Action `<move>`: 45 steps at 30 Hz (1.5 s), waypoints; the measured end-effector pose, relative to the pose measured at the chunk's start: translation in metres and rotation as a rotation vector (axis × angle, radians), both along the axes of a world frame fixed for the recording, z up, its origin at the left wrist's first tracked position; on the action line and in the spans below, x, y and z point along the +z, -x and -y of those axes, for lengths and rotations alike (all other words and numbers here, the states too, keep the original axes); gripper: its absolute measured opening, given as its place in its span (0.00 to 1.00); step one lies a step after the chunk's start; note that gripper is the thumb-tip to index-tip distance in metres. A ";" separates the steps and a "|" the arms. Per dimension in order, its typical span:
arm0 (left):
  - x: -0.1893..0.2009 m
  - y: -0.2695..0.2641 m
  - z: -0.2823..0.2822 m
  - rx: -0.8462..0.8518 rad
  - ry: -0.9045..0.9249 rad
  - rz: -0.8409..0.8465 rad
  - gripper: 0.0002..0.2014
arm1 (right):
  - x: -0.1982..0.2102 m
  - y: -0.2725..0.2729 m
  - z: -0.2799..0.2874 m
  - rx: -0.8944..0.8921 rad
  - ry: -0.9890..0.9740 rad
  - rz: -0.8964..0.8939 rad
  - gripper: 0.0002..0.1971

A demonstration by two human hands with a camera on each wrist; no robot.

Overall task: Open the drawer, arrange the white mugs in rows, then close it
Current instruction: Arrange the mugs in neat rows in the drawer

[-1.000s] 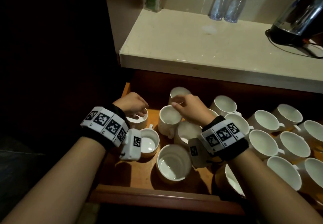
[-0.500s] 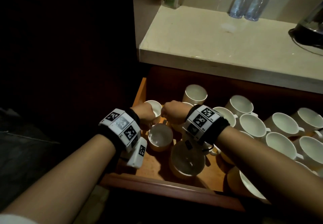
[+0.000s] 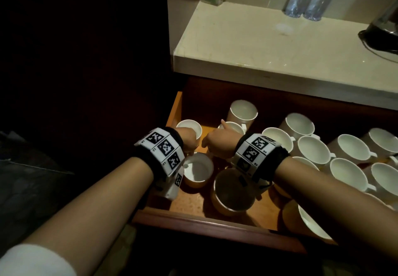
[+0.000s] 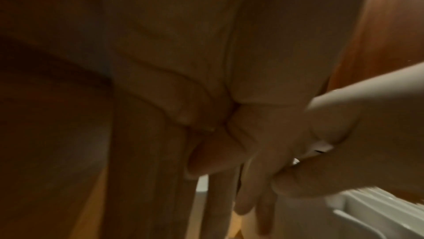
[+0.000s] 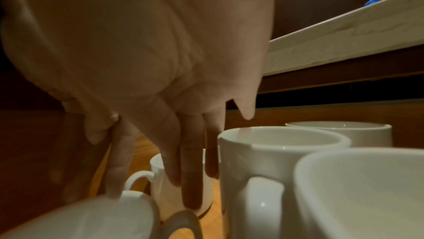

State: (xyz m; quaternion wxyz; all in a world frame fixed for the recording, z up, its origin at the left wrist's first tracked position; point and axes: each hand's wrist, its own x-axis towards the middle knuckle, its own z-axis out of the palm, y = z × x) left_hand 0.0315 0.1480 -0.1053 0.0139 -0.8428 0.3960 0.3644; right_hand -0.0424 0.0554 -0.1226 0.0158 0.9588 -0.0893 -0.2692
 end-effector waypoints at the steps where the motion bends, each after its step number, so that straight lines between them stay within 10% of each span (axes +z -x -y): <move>1: 0.001 0.001 0.000 0.001 0.004 0.010 0.14 | 0.000 0.001 0.000 -0.004 -0.007 0.009 0.18; 45: -0.007 0.000 0.004 -0.116 -0.150 0.045 0.16 | -0.005 0.036 0.002 -0.070 -0.160 -0.045 0.26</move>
